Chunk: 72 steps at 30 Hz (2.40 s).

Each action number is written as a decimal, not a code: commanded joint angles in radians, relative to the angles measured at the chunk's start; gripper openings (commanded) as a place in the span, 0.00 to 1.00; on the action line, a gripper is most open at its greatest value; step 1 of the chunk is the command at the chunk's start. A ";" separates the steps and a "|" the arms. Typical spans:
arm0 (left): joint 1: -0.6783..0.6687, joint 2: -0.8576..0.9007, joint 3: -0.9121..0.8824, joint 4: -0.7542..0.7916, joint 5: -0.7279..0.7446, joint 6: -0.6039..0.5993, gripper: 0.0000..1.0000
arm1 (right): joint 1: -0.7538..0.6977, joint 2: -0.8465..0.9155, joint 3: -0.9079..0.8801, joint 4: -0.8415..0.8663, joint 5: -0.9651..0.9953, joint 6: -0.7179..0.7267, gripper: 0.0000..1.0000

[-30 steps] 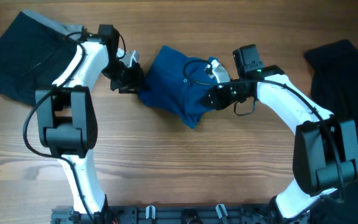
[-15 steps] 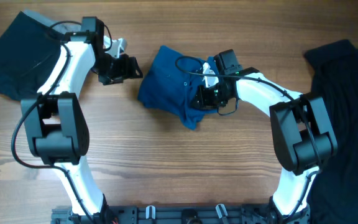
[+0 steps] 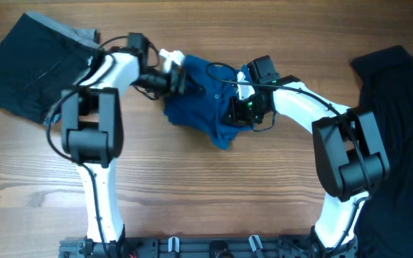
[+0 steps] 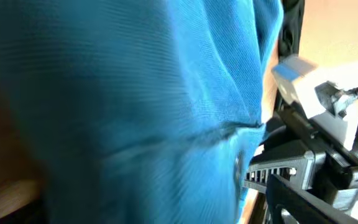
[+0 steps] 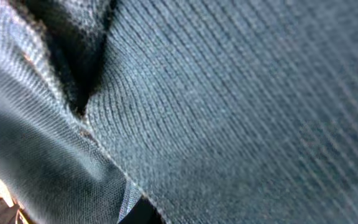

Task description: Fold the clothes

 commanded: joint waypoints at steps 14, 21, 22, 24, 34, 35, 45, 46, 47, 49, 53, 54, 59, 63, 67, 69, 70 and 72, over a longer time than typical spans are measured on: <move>0.164 -0.180 0.458 -0.430 -0.166 -0.105 0.04 | -0.137 -0.581 -0.049 -0.208 0.344 -0.165 0.18; 0.531 -0.188 0.612 -0.330 -0.325 -0.162 0.04 | -0.153 -0.629 -0.049 -0.216 0.347 -0.161 0.19; 0.605 -0.142 0.612 -0.320 -0.360 -0.162 0.04 | -0.153 -0.629 -0.049 -0.234 0.346 -0.160 0.19; 0.683 -0.061 0.612 -0.326 -0.360 -0.163 0.41 | -0.153 -0.629 -0.049 -0.249 0.347 -0.138 0.19; 0.961 -0.229 0.654 -0.449 -0.211 -0.182 0.84 | -0.153 -0.629 -0.049 -0.241 0.359 -0.055 0.25; 0.947 -0.241 0.654 -0.465 -0.193 -0.153 0.55 | -0.153 -0.629 -0.049 -0.237 0.358 -0.051 0.25; 0.708 -0.030 0.420 -0.287 -0.790 -0.346 0.16 | -0.153 -0.629 -0.049 -0.282 0.369 0.048 0.24; 0.708 -0.026 0.420 -0.269 -0.790 -0.346 0.26 | -0.153 -0.629 -0.049 -0.281 0.369 0.048 0.23; 0.708 -0.029 0.423 -0.264 -0.787 -0.345 0.34 | -0.153 -0.629 -0.049 -0.278 0.369 0.047 0.23; 0.708 -0.061 0.448 -0.290 -0.716 -0.332 0.42 | -0.153 -0.636 -0.045 -0.278 0.370 0.044 0.23; 0.698 -0.231 0.585 -0.413 -0.523 -0.177 0.50 | -0.153 -0.702 0.043 -0.282 0.373 0.018 0.23; 0.686 -0.293 0.606 -0.438 -0.502 -0.133 0.50 | -0.153 -0.734 0.079 -0.291 0.372 0.010 0.23; 0.443 -0.721 0.614 -0.572 -0.678 -0.060 0.96 | -0.153 -0.956 0.134 -0.302 0.367 -0.022 0.24; 0.326 -0.859 0.613 -0.688 -0.724 -0.144 1.00 | -0.153 -1.077 0.133 -0.381 0.265 -0.084 0.75; 0.326 -0.873 0.613 -0.767 -0.726 -0.143 1.00 | -0.153 -1.104 0.133 -0.412 0.263 -0.048 0.99; 0.326 -0.872 0.613 -0.768 -0.726 -0.143 1.00 | -0.153 -1.102 0.132 -0.423 0.263 -0.048 1.00; 0.326 -0.872 0.613 -0.769 -0.726 -0.143 1.00 | -0.153 -1.102 0.132 -0.424 0.263 -0.041 1.00; 0.326 -0.872 0.613 -0.769 -0.726 -0.143 1.00 | -0.153 -1.102 0.132 -0.428 0.263 0.035 1.00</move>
